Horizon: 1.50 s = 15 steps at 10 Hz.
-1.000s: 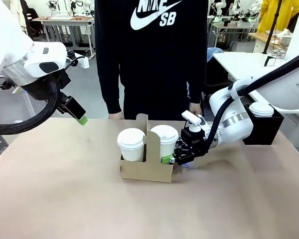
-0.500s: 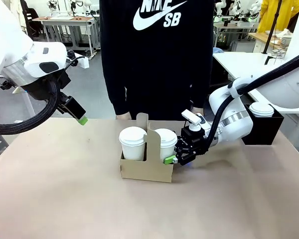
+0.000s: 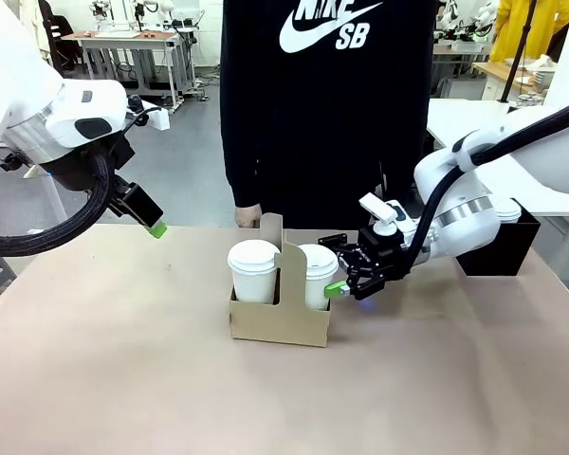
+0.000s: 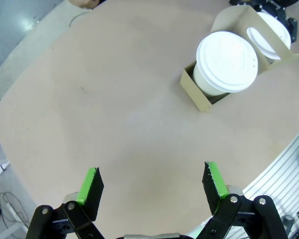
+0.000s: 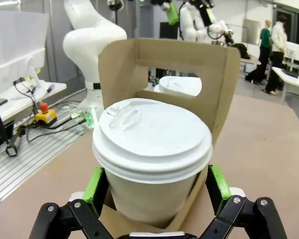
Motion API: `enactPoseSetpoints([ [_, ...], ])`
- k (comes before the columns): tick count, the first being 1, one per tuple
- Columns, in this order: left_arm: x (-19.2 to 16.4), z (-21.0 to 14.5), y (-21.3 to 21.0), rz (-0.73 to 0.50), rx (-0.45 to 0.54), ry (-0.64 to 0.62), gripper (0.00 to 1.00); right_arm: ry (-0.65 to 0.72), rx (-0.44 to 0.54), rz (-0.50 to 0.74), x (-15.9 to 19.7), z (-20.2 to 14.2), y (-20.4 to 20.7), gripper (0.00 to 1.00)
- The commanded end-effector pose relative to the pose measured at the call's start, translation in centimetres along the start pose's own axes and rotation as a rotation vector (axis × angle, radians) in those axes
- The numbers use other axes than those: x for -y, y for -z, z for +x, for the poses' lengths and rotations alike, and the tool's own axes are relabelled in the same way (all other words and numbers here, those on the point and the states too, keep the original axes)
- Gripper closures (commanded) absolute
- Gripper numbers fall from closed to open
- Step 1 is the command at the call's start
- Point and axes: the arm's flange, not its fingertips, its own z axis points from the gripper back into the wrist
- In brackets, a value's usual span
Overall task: Pour a drink into a cup and package it in a carrier.
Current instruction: Insert the held 600 ml Paper Cup into the Cup Carrier.
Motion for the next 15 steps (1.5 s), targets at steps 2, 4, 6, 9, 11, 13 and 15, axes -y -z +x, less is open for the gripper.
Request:
enactPoseSetpoints([
  [2, -0.1, 0.0, -0.2, 0.007, -0.007, 0.009, 0.00, 0.014, -0.063, -0.074, -2.2, 2.3, -2.8, 0.00],
  [4, -0.1, 0.0, -0.2, 0.007, -0.007, 0.009, 0.00, 0.101, -0.140, -0.165, -3.9, 3.7, -4.9, 0.00],
  [6, -0.1, 0.0, -0.2, 0.007, -0.007, 0.009, 0.00, 0.133, -0.272, -0.456, -6.9, 6.3, -7.9, 0.00],
  [9, -0.1, 0.0, -0.2, 0.007, -0.007, 0.009, 0.00, 0.326, -0.423, -0.870, -13.3, 9.6, -11.3, 0.00],
  [11, -0.1, 0.0, -0.2, 0.007, -0.007, 0.009, 0.00, 0.483, -0.511, -1.093, -17.3, 10.8, -13.1, 0.00],
  [13, -0.1, 0.0, -0.2, 0.007, -0.007, 0.009, 0.00, 0.555, -0.569, -1.280, -19.1, 10.5, -14.7, 0.00],
  [15, -0.1, 0.0, -0.2, 0.007, -0.007, 0.009, 0.00, 0.578, -0.543, -1.246, -19.8, 9.7, -15.4, 0.00],
])
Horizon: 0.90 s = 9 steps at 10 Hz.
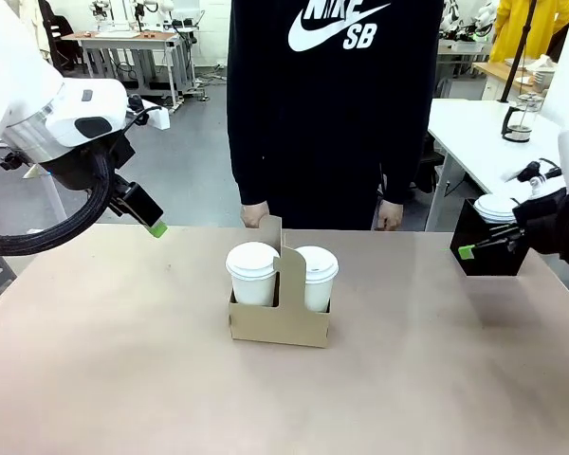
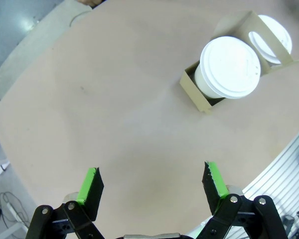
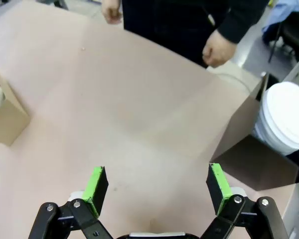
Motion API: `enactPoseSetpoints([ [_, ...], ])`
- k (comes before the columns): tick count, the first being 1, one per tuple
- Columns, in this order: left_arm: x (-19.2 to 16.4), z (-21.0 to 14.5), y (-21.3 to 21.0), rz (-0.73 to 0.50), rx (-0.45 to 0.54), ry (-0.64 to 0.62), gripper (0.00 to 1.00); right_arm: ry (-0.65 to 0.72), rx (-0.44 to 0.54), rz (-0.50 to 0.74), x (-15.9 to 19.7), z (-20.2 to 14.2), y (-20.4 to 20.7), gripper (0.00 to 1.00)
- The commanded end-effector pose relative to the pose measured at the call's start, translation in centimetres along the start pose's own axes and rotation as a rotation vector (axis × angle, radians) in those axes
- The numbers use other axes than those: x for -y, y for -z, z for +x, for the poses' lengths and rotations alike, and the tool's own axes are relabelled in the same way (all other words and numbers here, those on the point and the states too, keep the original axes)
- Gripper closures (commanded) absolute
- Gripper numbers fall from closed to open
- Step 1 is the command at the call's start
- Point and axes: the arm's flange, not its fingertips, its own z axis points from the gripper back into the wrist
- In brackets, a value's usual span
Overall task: Pour a drink into a cup and package it in a carrier.
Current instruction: Insert the held 600 ml Paper Cup into the Cup Carrier.
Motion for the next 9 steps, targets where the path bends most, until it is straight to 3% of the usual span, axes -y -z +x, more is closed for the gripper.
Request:
enactPoseSetpoints([
  [1, -0.1, -0.1, -0.1, 0.007, -0.006, 0.007, 0.00, 0.024, -0.028, 0.046, -1.3, -1.6, -1.8, 0.00],
  [3, -0.1, -0.1, -0.1, 0.007, -0.006, 0.007, 0.00, -0.023, -0.036, 0.047, -1.2, -1.8, -1.9, 0.00],
  [4, -0.1, -0.1, -0.1, 0.007, -0.006, 0.007, 0.00, -0.049, -0.007, 0.121, -1.6, -1.6, -1.5, 0.00],
  [5, -0.1, -0.1, -0.1, 0.007, -0.006, 0.007, 0.00, -0.006, -0.028, 0.035, -0.1, -0.7, 1.1, 0.00],
  [9, -0.1, -0.1, -0.1, 0.007, -0.006, 0.007, 0.00, -0.006, -0.028, 0.035, -0.1, -0.7, 1.1, 0.00],
])
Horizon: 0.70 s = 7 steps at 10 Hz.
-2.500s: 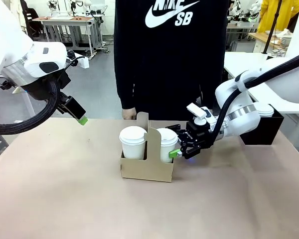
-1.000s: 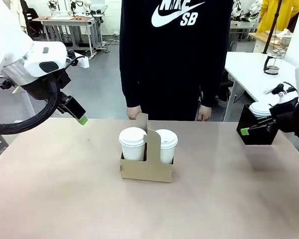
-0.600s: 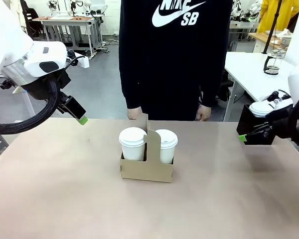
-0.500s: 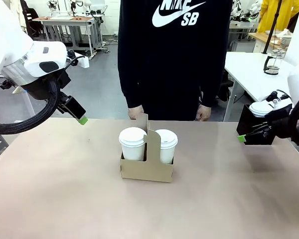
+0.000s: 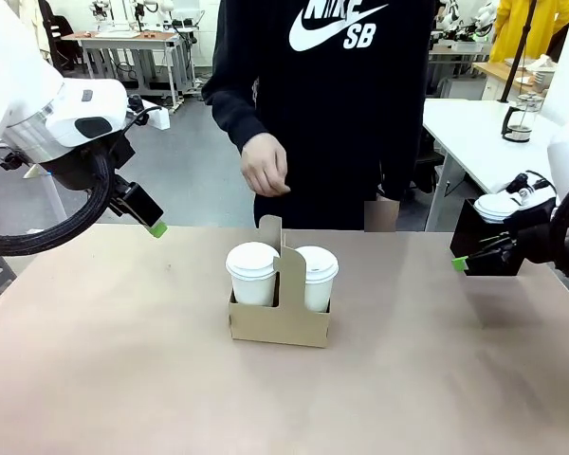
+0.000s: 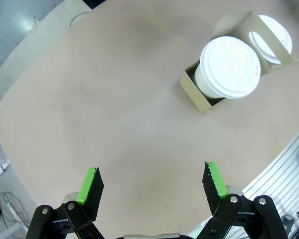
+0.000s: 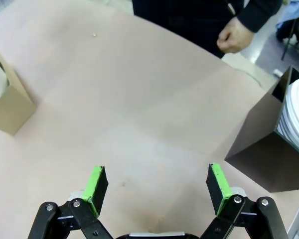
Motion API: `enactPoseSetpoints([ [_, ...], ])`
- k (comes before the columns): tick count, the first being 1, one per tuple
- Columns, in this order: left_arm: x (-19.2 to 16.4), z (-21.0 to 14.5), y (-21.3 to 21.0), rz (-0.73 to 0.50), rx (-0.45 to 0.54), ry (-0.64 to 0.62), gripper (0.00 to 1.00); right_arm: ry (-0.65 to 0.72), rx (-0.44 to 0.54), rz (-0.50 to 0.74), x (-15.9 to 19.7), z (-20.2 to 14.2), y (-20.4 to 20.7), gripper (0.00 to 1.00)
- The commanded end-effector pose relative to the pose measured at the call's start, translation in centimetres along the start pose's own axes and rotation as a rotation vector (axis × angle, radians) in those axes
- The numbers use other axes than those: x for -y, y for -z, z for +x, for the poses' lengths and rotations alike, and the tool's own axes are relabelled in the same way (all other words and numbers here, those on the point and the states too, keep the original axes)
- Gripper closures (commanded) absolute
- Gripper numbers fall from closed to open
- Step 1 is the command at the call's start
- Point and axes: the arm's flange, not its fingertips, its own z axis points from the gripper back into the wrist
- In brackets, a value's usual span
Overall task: Pour a drink into a cup and package it in a carrier.
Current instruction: Insert the held 600 ml Paper Cup into the Cup Carrier.
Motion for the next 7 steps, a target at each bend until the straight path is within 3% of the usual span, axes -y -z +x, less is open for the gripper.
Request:
enactPoseSetpoints([
  [1, -0.12, -0.08, -0.15, 0.007, -0.006, 0.008, 0.00, 0.015, -0.001, -0.018, 0.11, -0.14, -0.04, 0.00],
  [7, -0.12, -0.08, -0.15, 0.007, -0.006, 0.008, 0.00, 0.015, -0.001, -0.018, 0.11, -0.14, -0.04, 0.00],
])
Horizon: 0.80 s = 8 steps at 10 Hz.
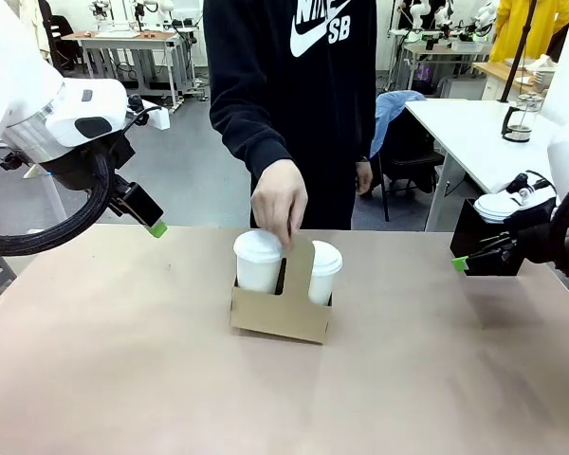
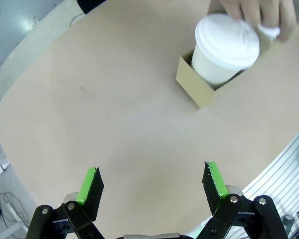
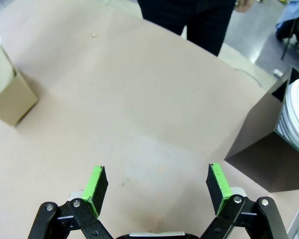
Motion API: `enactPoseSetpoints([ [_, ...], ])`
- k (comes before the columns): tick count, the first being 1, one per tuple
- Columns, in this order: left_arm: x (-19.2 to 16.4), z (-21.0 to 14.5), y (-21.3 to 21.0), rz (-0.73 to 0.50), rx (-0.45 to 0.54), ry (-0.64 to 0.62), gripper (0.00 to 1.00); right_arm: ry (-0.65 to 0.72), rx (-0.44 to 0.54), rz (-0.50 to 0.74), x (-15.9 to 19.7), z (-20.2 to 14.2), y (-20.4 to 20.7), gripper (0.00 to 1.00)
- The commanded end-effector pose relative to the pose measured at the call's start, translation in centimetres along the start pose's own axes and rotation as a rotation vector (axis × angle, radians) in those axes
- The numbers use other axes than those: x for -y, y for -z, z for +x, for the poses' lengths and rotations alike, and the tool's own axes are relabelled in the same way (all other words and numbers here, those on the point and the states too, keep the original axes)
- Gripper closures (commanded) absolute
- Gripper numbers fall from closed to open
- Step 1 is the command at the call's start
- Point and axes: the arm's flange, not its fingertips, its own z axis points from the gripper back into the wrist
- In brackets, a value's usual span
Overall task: Pour a drink into a cup and package it in a carrier.
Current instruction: Insert the held 600 ml Paper Cup into the Cup Carrier.
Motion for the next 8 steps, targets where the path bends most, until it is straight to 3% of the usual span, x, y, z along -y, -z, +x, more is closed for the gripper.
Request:
enactPoseSetpoints([
  [1, -0.12, -0.08, -0.15, 0.007, -0.006, 0.008, 0.00, 0.015, -0.001, -0.018, 0.10, -0.14, -0.04, 0.00],
  [8, -0.12, -0.08, -0.15, 0.007, -0.006, 0.008, 0.00, 0.015, -0.001, -0.018, 0.10, -0.14, -0.04, 0.00],
])
